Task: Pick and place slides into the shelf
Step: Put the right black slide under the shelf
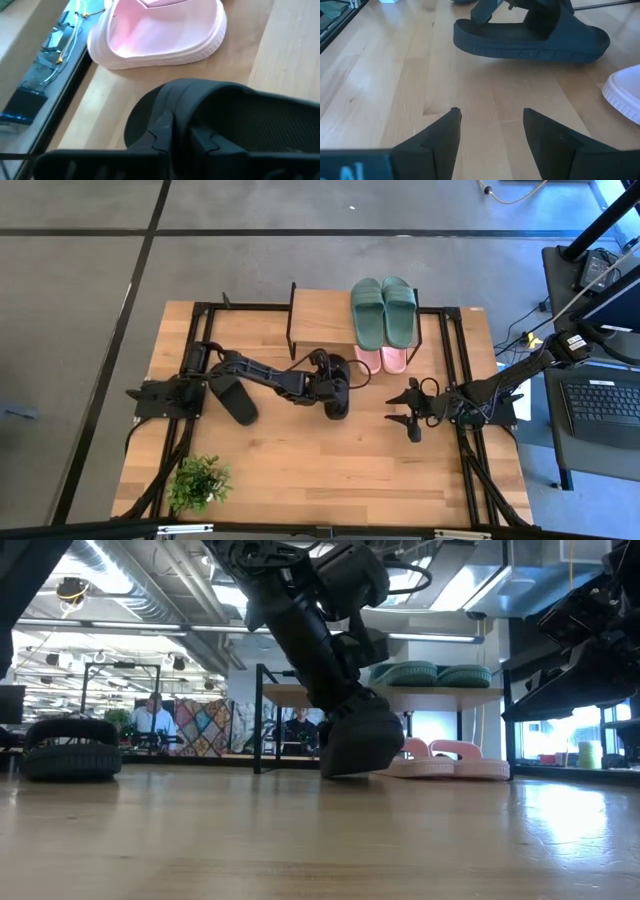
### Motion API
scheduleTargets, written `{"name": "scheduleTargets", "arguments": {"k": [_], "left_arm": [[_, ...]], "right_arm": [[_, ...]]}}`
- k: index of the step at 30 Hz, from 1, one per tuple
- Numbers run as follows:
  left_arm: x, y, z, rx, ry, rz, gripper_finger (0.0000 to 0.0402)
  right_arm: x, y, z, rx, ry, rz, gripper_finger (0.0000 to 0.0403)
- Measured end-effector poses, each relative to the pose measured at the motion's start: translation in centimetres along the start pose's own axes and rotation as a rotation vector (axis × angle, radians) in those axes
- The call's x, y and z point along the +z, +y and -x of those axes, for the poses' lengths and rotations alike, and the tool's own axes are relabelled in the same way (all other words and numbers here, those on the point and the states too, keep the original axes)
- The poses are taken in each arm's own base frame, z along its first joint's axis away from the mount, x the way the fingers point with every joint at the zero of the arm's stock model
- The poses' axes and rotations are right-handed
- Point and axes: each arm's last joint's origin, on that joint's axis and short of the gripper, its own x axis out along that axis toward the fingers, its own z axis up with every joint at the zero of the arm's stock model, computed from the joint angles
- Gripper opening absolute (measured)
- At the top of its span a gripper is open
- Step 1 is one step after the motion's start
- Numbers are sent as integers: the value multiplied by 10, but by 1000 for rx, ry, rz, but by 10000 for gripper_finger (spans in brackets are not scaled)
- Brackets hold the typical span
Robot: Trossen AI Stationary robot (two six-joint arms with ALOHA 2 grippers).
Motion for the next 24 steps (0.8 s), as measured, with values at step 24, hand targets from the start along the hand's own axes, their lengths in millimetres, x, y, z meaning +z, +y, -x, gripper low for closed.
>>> {"name": "scheduleTargets", "arguments": {"k": [24], "left_arm": [[2,1,-1,-191,4,16,186]], "right_arm": [[0,0,0,0,1,-2,215]]}}
